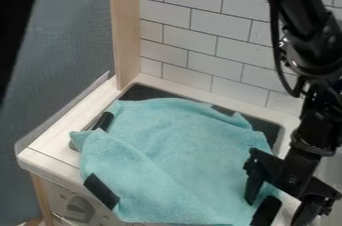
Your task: Fold the cloth from bottom right to left
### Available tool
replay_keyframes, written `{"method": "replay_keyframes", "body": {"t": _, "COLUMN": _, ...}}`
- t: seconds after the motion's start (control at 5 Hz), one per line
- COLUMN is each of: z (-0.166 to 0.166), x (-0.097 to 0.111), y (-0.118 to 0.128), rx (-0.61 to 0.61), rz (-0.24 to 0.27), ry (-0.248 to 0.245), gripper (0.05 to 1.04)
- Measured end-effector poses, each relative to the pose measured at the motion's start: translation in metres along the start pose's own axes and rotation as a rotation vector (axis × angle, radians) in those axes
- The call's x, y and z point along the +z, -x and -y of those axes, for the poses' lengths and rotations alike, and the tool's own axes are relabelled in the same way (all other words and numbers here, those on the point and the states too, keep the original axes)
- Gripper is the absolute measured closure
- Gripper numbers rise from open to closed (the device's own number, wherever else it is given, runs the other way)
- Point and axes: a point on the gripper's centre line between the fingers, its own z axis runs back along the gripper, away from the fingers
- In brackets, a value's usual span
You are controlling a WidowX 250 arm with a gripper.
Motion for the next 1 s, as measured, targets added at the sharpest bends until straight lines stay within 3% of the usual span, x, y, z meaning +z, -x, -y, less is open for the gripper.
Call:
{"method": "replay_keyframes", "body": {"t": 0.4, "z": -0.0073, "x": -0.0014, "y": 0.0014, "rx": -0.011, "rz": -0.043, "ry": 0.009, "gripper": 0.717}}
{"method": "replay_keyframes", "body": {"t": 0.6, "z": -0.0071, "x": -0.0022, "y": 0.0004, "rx": -0.009, "rz": -0.046, "ry": 0.006, "gripper": 0.912}}
{"method": "replay_keyframes", "body": {"t": 0.8, "z": -0.0078, "x": -0.002, "y": -0.0006, "rx": -0.003, "rz": -0.049, "ry": -0.003, "gripper": 1.004}}
{"method": "replay_keyframes", "body": {"t": 1.0, "z": -0.0088, "x": 0.0, "y": -0.0025, "rx": 0.002, "rz": -0.057, "ry": -0.02, "gripper": 1.024}}
